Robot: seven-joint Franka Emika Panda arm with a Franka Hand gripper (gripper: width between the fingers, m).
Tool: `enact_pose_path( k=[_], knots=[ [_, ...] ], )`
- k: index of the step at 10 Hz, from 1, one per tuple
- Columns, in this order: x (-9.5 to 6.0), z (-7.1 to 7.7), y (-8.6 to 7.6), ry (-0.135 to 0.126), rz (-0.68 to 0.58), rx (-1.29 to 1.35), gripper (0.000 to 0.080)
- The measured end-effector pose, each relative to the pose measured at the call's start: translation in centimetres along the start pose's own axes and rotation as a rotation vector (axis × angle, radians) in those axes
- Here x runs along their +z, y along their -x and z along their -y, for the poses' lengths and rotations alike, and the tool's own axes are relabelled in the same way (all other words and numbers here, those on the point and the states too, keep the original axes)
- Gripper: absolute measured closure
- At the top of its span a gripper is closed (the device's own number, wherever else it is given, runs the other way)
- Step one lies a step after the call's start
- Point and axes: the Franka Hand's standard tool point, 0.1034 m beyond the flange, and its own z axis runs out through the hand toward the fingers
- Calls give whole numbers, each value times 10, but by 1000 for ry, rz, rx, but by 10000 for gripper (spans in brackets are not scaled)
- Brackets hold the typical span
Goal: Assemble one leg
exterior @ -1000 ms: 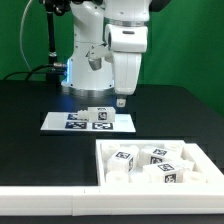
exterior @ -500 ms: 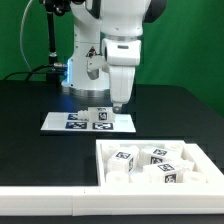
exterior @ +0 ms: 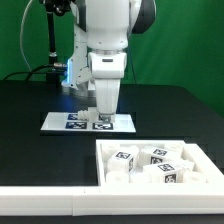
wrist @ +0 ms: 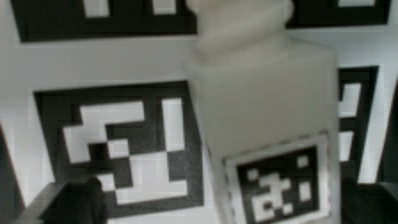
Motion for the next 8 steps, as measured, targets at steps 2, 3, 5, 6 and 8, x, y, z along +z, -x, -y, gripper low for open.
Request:
enact_pose_path(
  k=[2, 3, 5, 6, 8],
  knots=[
    [4, -3, 2, -1, -7, 12, 150],
    [4, -7, 5, 2, -10, 22, 160],
    [3, -11, 5, 6, -11, 26, 317],
    [3, -13, 5, 9, -11, 26, 317],
    [2, -15, 4, 12, -11, 26, 518]
  ],
)
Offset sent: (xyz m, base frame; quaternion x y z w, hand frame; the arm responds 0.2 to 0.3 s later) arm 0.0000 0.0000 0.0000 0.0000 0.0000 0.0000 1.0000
